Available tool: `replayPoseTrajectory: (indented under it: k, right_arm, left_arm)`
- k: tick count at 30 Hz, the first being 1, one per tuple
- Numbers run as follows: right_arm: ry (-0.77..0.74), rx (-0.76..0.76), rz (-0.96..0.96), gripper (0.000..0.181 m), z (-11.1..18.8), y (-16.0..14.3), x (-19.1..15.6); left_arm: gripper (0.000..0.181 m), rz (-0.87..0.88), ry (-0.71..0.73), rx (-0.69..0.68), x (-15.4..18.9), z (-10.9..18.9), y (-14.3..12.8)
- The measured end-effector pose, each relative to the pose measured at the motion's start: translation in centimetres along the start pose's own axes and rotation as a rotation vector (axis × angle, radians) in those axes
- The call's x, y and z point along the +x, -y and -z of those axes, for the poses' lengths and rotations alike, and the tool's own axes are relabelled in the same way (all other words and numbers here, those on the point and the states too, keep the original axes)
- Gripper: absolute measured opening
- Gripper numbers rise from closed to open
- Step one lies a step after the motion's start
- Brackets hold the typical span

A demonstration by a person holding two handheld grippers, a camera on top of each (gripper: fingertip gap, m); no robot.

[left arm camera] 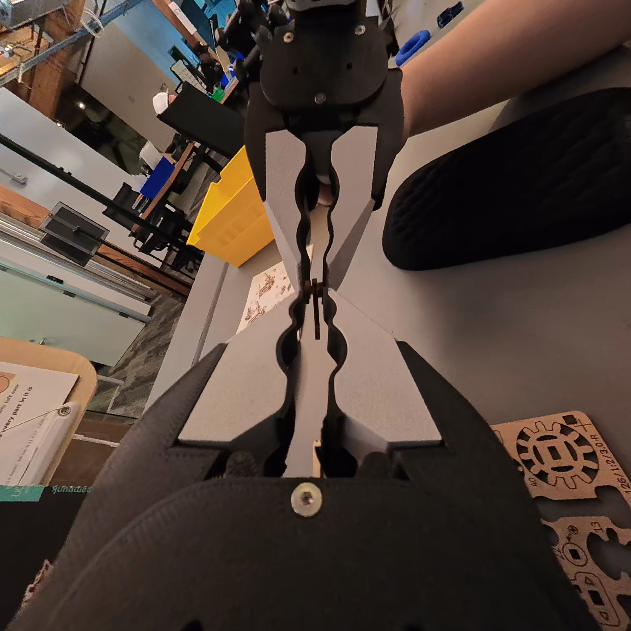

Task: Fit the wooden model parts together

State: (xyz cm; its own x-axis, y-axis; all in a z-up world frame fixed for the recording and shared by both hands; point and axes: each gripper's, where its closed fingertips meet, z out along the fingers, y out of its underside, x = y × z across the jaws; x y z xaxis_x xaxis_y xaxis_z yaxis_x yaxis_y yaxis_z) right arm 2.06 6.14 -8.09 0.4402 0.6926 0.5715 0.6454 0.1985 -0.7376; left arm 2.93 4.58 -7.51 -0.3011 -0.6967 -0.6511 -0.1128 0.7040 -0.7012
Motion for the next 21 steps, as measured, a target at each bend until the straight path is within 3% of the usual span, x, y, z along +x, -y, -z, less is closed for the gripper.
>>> replayPoseTrajectory:
  k: [6,13,21]
  right_arm:
    - [-0.004,-0.033,0.011,0.007,-0.5,-0.5,-0.3]
    - [-0.019,-0.043,-0.084,0.007,-0.8,-0.8,0.2]
    - [0.016,-0.049,-0.157,0.006,-0.9,-1.0,-0.1]
  left_arm:
    - [0.007,0.023,-0.064,-0.082,0.4,-0.1,-0.8]
    - [0.007,0.172,-0.109,-0.072,0.0,-0.2,-1.2]
    - [0.007,0.179,-0.105,-0.108,0.2,-0.2,-1.5]
